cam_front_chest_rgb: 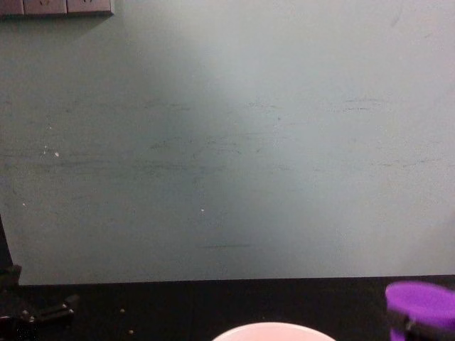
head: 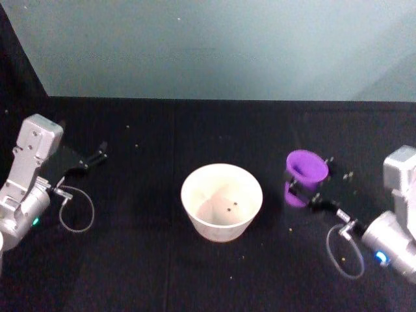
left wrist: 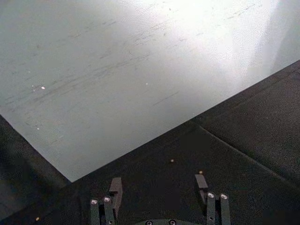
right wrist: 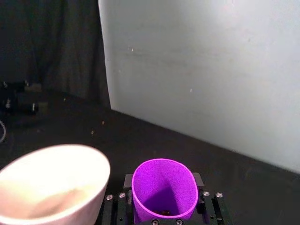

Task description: Pick up the cup and pour the mung beans from the cup into the bowl.

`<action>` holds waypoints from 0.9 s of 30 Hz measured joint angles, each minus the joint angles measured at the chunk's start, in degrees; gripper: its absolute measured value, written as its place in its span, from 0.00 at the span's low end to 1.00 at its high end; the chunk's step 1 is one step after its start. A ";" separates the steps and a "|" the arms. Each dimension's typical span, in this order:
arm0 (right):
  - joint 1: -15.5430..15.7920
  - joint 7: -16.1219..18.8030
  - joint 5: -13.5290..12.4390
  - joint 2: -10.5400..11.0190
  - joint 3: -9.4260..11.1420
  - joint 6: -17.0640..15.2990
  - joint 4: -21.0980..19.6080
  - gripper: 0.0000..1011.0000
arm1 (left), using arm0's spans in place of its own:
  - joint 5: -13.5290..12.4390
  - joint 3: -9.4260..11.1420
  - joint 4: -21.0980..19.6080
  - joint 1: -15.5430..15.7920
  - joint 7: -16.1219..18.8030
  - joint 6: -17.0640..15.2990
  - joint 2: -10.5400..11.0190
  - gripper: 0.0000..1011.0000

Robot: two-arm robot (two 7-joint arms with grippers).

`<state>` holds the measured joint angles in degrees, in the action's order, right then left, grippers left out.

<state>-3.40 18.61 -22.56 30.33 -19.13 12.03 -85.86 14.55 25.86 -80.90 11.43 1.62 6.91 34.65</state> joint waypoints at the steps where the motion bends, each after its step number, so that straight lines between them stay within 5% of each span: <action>1: 0.10 -0.06 -0.05 0.31 0.40 -0.84 -1.03 0.73 | 0.00 0.00 0.00 0.00 0.00 0.00 0.00 1.00; 15: -0.21 -1.32 -4.67 3.77 9.23 -15.94 -18.29 0.73 | 0.00 0.00 0.00 0.00 0.00 0.00 0.00 1.00; 19: -0.59 -1.38 -5.15 3.85 10.75 -17.80 -20.49 0.73 | 0.00 0.00 0.00 -0.01 0.00 0.00 0.00 1.00; 27: -0.54 -1.41 -5.11 3.85 10.59 -17.70 -20.23 0.73 | 0.00 0.00 0.00 0.00 0.00 0.00 0.00 1.00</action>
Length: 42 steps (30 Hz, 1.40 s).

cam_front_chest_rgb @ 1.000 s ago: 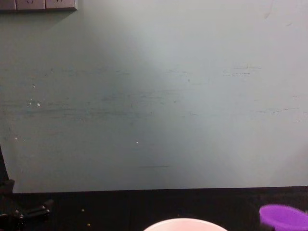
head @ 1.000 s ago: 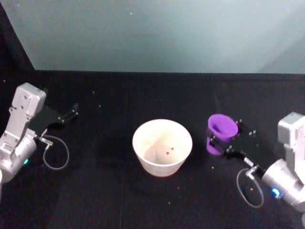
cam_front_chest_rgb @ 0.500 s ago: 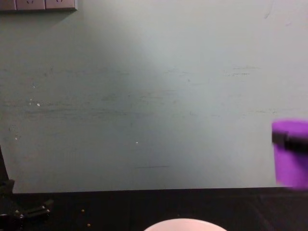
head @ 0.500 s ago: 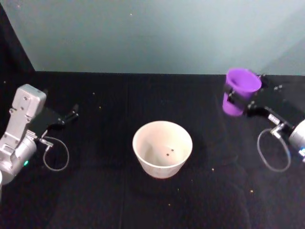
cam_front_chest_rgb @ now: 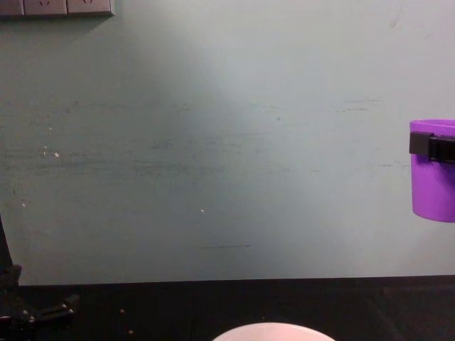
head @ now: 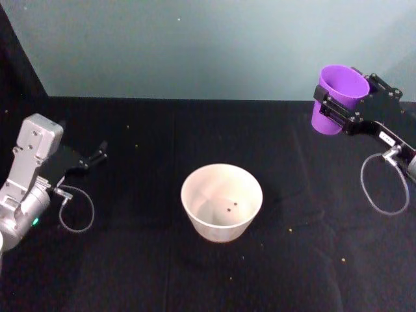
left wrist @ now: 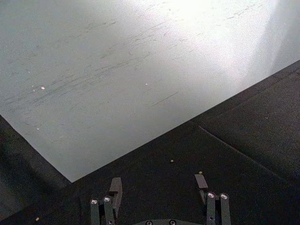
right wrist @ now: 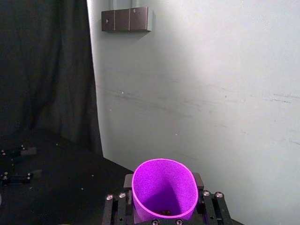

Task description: Pick up the cup and pour the mung beans from the cup into the bowl.

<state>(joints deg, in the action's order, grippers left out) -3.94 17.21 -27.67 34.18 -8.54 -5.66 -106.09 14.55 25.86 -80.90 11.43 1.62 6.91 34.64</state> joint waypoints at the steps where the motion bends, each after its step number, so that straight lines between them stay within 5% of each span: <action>1: 0.01 0.00 0.00 -0.01 -0.02 0.02 0.03 0.73 | 0.00 0.00 0.00 0.00 0.00 0.00 0.00 1.00; 42: 0.10 0.00 0.13 -0.04 -0.26 0.37 0.36 0.73 | 0.00 0.00 0.00 0.00 0.00 0.00 0.00 1.00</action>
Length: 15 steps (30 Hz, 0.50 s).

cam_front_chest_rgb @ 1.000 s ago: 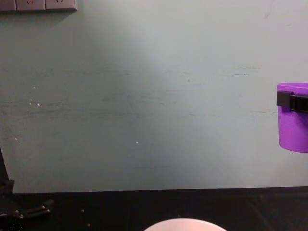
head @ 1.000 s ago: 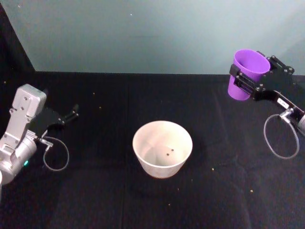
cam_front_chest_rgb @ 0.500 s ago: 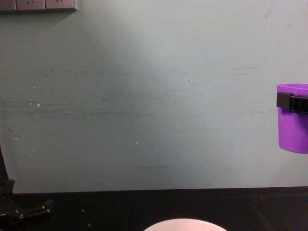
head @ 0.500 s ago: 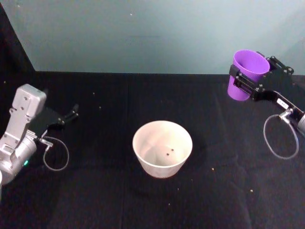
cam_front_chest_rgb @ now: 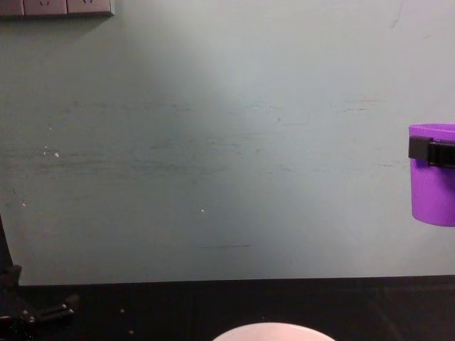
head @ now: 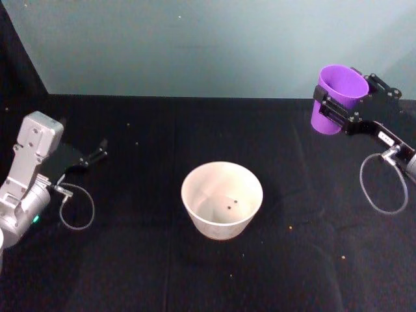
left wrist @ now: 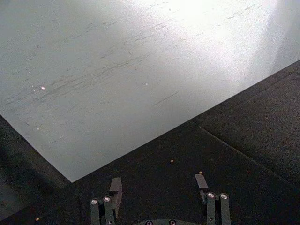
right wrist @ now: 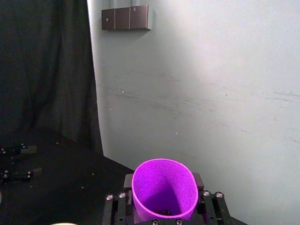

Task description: Pick up the cup and pour the mung beans from the cup into the bowl.

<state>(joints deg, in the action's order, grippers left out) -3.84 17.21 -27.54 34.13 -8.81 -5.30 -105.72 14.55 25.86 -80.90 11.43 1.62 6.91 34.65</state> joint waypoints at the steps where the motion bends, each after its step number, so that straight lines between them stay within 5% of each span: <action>1: 0.00 -0.01 0.00 0.00 0.00 0.00 0.00 0.73 | 0.00 0.00 0.00 0.00 0.00 0.00 0.00 1.00; 15: 0.00 0.00 0.00 0.00 0.00 -0.01 0.00 0.73 | 0.00 0.00 0.00 0.00 0.00 0.00 0.00 1.00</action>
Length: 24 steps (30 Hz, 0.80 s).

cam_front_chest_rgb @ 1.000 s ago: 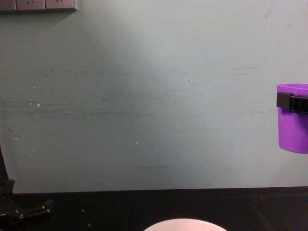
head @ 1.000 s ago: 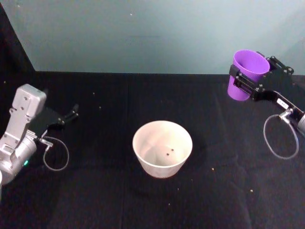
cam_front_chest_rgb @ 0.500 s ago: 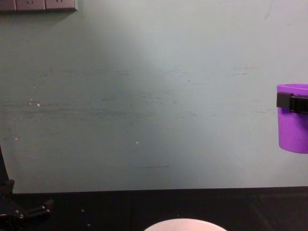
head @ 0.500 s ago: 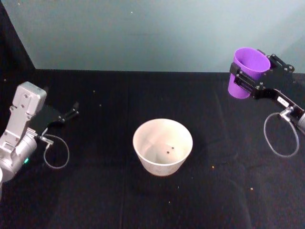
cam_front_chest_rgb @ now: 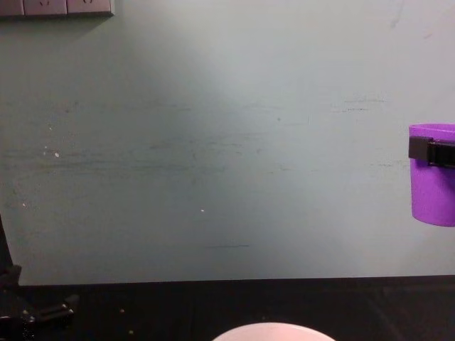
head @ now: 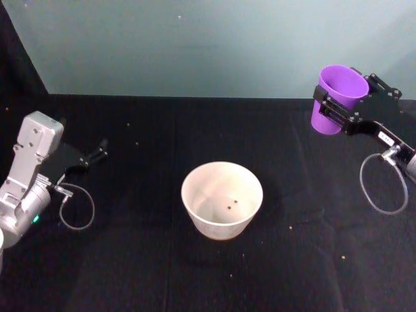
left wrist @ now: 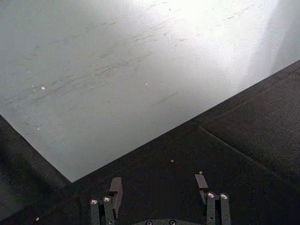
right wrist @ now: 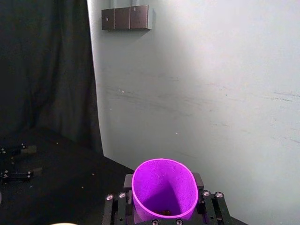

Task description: Pick up the cup and pour the mung beans from the cup into the bowl.

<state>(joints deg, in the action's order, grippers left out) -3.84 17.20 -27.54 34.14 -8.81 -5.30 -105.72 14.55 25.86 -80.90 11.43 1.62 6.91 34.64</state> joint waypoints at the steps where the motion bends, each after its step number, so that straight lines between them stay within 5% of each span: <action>1: 0.00 0.00 0.00 0.00 0.00 0.00 0.00 0.73 | 0.00 0.00 0.00 0.00 0.00 0.00 0.00 1.00; 24: 0.00 0.00 0.00 0.00 0.00 0.00 0.00 0.73 | 0.00 0.00 0.00 0.00 0.00 0.00 0.00 1.00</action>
<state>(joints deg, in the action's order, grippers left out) -3.84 17.20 -27.54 34.14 -8.81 -5.30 -105.72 14.55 25.86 -80.90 11.43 1.62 6.91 34.65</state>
